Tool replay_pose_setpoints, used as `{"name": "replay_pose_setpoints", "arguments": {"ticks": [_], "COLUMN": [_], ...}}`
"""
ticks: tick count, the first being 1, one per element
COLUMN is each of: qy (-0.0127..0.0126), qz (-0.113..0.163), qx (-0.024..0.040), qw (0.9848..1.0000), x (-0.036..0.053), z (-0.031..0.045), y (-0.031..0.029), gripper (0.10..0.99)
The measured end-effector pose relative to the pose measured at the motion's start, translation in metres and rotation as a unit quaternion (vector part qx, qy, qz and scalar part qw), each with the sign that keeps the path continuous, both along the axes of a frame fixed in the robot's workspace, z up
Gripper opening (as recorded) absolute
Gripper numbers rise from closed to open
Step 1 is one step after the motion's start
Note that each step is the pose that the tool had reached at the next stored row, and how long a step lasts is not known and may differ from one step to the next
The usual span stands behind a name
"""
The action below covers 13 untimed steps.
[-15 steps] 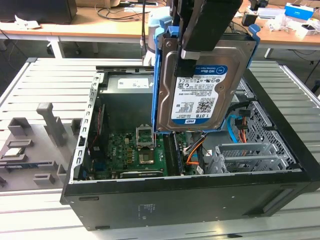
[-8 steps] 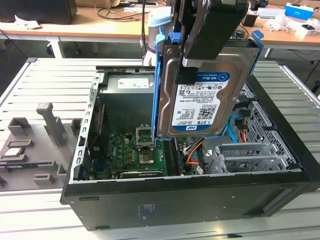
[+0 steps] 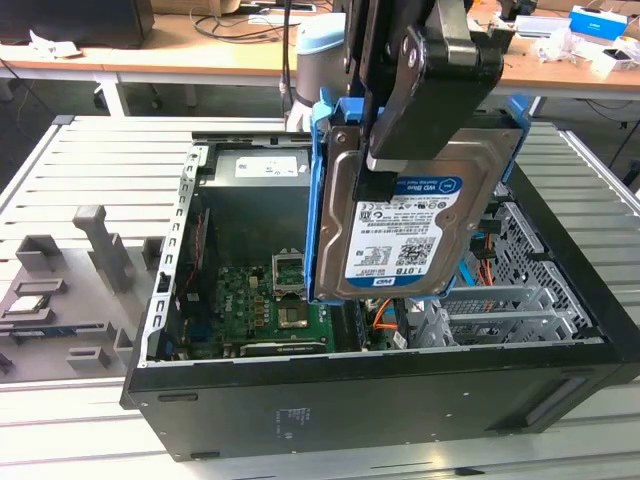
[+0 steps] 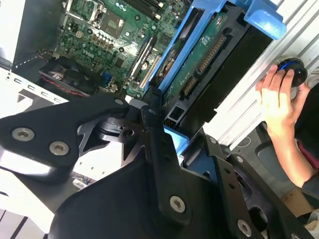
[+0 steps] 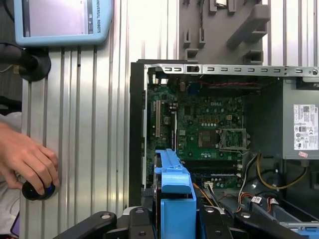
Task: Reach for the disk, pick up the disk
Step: 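Pick up the disk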
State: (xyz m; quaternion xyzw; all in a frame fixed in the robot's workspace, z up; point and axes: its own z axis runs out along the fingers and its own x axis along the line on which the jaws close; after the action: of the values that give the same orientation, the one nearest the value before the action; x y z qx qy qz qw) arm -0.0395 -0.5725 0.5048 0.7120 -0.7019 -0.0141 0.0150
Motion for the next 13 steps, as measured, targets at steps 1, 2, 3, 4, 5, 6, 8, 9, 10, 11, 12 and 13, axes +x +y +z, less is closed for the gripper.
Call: {"name": "replay_pose_setpoints", "arguments": {"ticks": [1, 2, 3, 4, 5, 6, 8, 9, 10, 11, 12, 13], "qy": [0.0, 0.0, 0.0, 0.0, 0.0, 0.0, 0.0, 0.0, 0.0, 0.0, 0.0, 0.0], "qz": [0.0, 0.0, 0.0, 0.0, 0.0, 0.0, 0.0, 0.0, 0.0, 0.0, 0.0, 0.0], "qx": [0.0, 0.0, 0.0003, 0.0013, 0.0064, 0.0162, 0.0246, 0.0248, 0.0246, 0.0247, 0.0247, 0.0246], "qw": [1.0, 1.0, 1.0, 1.0, 1.0, 0.9999, 0.9997, 0.9997, 0.9997, 0.9997, 0.9997, 0.9997], "x": [0.0, 0.0002, 0.0002, 0.0002, 0.0003, 0.0003, 0.0014, 0.0023, 0.0032, 0.0042, 0.0053, 0.0066], "z": [-0.0039, -0.0074, -0.0092, -0.01, -0.0104, -0.0107, -0.0149, -0.0198, -0.0236, -0.0274, -0.0307, -0.0339], "y": [-0.0009, -0.0013, -0.0017, -0.0021, -0.0024, -0.0027, -0.0029, -0.003, -0.0029, -0.003, -0.0029, -0.0029], "gripper": [0.369, 0.369, 0.369, 0.369, 0.369, 0.369, 0.369, 0.369, 0.369, 0.369, 0.369, 0.369]}}
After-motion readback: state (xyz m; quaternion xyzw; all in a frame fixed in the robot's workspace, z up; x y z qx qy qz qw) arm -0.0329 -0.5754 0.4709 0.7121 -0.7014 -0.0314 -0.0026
